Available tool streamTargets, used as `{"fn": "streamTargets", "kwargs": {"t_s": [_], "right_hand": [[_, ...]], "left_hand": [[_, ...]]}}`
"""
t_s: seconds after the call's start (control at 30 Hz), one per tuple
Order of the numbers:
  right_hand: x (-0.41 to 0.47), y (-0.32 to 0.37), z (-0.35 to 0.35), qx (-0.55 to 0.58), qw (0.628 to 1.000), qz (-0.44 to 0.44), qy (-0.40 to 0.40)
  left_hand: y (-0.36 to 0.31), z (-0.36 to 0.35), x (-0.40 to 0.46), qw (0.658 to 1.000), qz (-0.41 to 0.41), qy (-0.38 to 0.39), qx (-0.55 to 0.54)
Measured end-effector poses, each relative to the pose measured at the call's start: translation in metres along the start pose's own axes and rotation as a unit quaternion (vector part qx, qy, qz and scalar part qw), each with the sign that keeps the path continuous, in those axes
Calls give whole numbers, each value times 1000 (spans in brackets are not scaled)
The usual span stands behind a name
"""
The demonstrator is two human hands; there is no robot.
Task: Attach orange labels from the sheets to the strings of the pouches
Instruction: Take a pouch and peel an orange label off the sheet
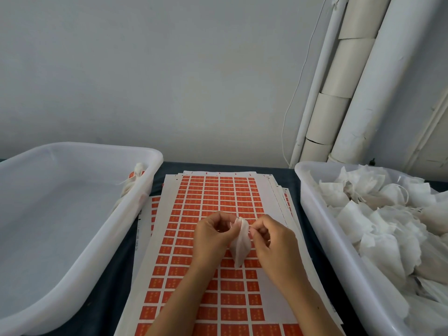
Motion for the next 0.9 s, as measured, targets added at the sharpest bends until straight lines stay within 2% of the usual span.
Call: {"fn": "streamTargets", "kwargs": {"t_s": [0.3,0.47,0.73,0.9], "right_hand": [[-3,27,1,-69,981,169,66],[-1,19,5,-17,986,154,67],[2,3,-3,72,995,52,54],[2,1,1,70,995,65,17]], "left_hand": [[-3,-6,-1,998,-28,45,-14],[1,-7,0,996,-4,76,-40],[-6,-9,-2,989,-51,136,-38],[-5,-12,-5,978,-30,188,-89]]}}
Point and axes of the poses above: each hand's wrist, its own x-axis towards the middle knuckle, its own z-axis out of the back of the hand, y = z × x, the point moved 5 cm from there along x, towards the middle knuckle, and after that the axes turned 5 degrees about x, right-handed, at the moved point
